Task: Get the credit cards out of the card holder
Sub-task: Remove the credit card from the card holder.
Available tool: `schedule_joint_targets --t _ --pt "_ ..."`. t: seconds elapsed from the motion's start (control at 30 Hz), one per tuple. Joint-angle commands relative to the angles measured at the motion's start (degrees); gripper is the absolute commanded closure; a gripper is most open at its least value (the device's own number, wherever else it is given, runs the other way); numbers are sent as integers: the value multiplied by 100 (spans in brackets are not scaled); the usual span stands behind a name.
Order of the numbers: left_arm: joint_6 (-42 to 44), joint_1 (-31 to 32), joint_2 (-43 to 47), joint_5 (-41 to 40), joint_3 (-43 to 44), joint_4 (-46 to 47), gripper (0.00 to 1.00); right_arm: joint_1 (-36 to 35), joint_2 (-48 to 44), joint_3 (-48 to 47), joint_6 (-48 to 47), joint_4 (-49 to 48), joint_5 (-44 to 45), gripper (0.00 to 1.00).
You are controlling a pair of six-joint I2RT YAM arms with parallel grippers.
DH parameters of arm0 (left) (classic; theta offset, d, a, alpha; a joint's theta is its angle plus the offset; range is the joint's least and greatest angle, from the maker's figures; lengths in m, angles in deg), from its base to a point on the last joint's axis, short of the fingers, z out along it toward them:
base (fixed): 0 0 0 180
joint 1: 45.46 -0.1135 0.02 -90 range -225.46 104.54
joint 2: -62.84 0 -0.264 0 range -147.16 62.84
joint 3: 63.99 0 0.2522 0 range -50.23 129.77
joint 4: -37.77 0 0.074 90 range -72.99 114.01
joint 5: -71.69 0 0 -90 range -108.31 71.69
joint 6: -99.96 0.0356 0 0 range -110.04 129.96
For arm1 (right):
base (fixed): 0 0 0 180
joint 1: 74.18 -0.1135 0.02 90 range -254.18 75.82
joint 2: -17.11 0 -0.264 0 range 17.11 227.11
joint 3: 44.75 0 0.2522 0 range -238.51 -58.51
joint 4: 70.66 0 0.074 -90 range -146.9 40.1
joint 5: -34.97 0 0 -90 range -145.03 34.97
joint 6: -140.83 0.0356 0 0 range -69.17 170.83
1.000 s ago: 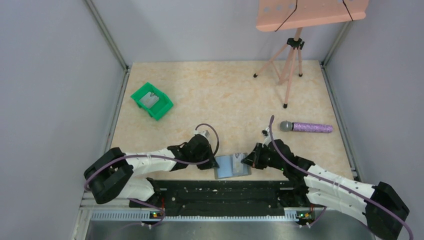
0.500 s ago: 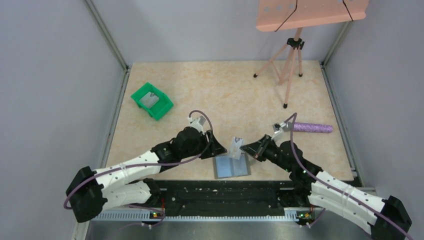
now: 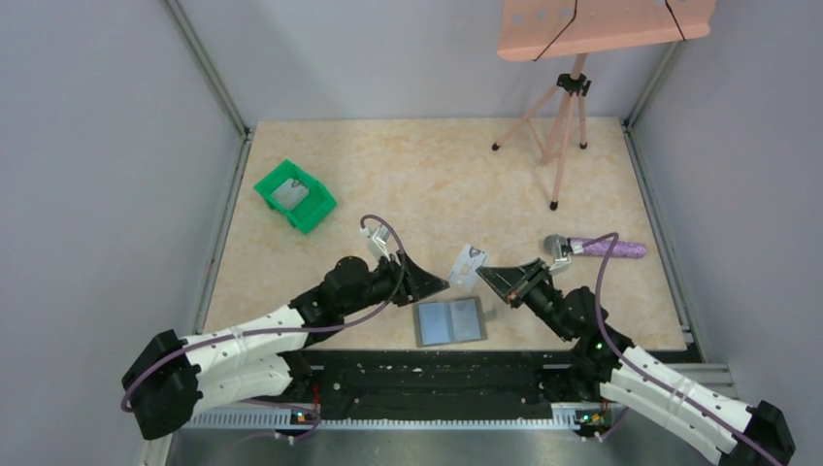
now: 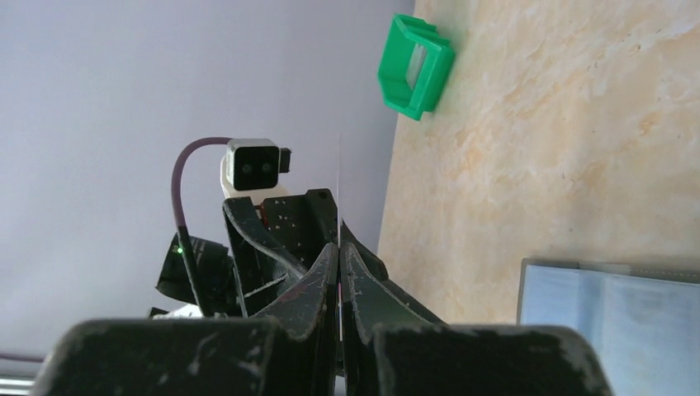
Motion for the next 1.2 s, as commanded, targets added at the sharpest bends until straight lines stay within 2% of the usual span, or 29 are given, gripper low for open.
schedule_joint_targets --t 0.0,0.13,0.27,0.5,0.6,0.73,0.83,0.93,1.07,1.17 --pt "-92 12 -209 253 29 1226 47 62 -82 40 233 -413 162 100" --pt "-110 16 -392 277 159 1375 53 64 -12 94 284 -591 113 100" --pt "-157 16 -482 298 160 1608 68 61 -2 195 373 -825 121 100" --pt "-258 16 -653 257 149 1848 85 62 29 415 427 -937 -76 100" --pt "-261 11 -742 284 159 1873 98 62 12 534 456 -995 -138 100" --pt "-151 12 -603 78 104 1716 100 62 -109 535 200 -805 -250 100" --pt "10 3 -288 -263 31 1360 100 62 -206 428 -372 -502 -415 98" --pt "463 -18 106 -500 85 822 100 66 -303 50 -1167 245 -633 82" --pt "1239 -114 458 -665 510 -588 100 65 -441 -291 -1838 1021 -962 69" --pt "1758 -438 590 -734 1028 -1907 100 64 -499 -395 -2107 1170 -1128 62"
